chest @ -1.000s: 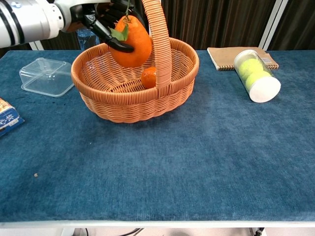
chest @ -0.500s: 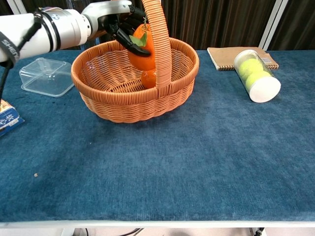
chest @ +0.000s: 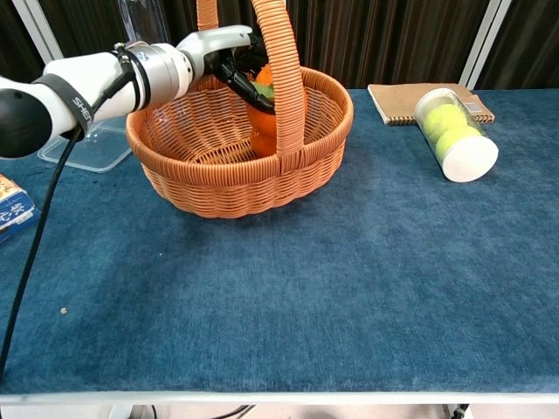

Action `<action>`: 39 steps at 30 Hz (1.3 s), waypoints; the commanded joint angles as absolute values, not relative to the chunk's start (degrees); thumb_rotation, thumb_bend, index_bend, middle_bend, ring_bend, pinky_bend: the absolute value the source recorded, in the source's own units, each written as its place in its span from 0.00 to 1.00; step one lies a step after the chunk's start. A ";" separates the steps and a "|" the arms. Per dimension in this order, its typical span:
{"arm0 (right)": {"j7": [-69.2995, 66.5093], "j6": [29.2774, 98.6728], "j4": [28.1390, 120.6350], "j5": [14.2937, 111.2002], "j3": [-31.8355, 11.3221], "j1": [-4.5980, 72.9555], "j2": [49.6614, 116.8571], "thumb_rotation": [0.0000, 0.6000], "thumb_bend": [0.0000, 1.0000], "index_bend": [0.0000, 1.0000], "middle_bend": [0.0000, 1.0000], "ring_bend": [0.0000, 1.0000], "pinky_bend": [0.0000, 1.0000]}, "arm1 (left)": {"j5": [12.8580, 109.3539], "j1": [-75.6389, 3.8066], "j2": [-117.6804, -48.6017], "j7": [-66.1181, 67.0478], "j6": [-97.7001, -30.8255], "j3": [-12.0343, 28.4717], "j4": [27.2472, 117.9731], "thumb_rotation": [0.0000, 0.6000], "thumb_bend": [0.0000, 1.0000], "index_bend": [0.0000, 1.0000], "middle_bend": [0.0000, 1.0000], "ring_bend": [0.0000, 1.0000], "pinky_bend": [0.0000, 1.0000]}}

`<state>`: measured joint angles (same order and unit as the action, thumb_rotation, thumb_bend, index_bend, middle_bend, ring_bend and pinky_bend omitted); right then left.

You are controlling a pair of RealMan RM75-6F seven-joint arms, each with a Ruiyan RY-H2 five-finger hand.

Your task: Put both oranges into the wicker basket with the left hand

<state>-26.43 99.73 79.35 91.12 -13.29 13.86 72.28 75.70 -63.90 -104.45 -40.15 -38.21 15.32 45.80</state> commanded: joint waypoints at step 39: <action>-22.69 102.11 82.45 94.79 -11.90 13.00 72.33 1.00 0.38 0.00 0.00 0.00 0.00 | 82.52 -41.14 -67.46 -27.89 -60.22 4.86 84.93 1.00 0.16 0.10 0.08 0.05 0.24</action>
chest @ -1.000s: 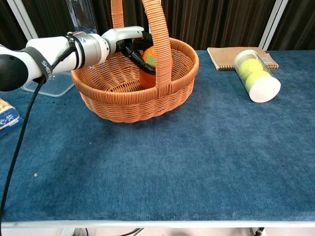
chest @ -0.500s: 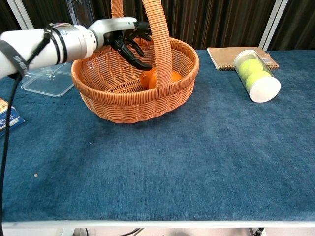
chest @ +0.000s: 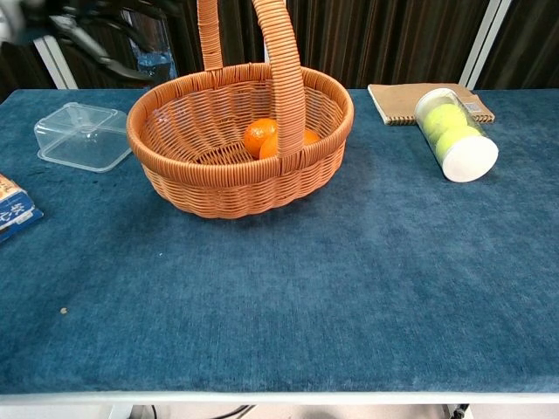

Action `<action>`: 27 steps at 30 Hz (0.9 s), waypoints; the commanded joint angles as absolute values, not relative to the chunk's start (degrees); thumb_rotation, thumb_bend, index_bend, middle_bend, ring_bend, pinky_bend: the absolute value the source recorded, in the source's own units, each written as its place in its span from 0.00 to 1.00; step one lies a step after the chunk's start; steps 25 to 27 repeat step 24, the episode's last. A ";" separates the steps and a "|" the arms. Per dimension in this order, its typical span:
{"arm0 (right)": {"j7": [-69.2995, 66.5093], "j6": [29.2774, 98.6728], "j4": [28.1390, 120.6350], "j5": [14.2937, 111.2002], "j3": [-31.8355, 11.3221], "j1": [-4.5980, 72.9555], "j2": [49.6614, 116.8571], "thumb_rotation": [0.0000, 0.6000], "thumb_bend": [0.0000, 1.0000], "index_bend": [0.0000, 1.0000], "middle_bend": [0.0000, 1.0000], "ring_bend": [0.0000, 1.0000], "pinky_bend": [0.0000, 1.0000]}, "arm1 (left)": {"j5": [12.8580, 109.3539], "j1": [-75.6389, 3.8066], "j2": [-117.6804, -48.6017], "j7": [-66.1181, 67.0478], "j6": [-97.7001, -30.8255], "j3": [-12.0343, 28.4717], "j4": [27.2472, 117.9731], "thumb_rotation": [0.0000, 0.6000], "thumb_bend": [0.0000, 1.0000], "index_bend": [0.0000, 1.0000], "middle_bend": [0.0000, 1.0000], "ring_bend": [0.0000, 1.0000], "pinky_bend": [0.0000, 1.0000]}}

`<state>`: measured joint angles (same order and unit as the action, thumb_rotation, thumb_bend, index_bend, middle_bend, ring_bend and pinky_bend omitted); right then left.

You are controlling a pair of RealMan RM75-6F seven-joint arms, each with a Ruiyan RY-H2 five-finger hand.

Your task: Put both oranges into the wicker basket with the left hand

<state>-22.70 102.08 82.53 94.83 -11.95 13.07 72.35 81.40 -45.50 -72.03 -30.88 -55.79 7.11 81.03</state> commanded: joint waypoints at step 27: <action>-8.01 87.91 73.76 85.51 -1.74 4.48 70.61 1.00 0.31 0.00 0.00 0.00 0.00 | 87.60 -8.57 -71.81 -3.29 -94.03 -4.96 74.50 0.95 0.04 0.14 0.10 0.06 0.24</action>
